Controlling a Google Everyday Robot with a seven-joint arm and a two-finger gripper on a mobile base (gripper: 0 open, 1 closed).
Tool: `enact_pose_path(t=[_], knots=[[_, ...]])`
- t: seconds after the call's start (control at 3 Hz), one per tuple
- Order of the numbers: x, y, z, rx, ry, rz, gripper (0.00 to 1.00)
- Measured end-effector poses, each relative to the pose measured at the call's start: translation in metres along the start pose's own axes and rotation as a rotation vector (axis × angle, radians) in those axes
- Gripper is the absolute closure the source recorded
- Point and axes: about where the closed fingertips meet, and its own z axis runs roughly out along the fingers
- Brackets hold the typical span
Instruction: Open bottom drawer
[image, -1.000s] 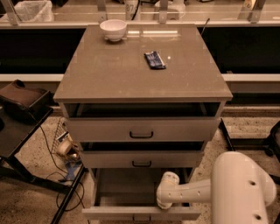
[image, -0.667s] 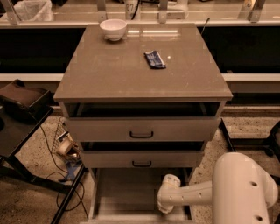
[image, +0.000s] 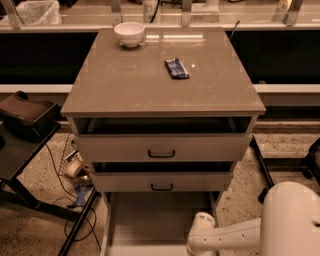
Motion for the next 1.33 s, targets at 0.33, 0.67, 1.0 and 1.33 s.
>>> enact_pose_path(t=[0.33,0.67,1.0,1.33], knots=[[0.0007,0.0013,0.001,-0.002,0.001,0.0,0.87],[0.0015,0.0033,0.0026,-0.006,0.002,0.0,0.56],[0.0019,0.0044,0.0035,-0.008,0.003,0.0,0.33],[0.0024,0.0058,0.0051,-0.012,0.004,0.0,0.0]])
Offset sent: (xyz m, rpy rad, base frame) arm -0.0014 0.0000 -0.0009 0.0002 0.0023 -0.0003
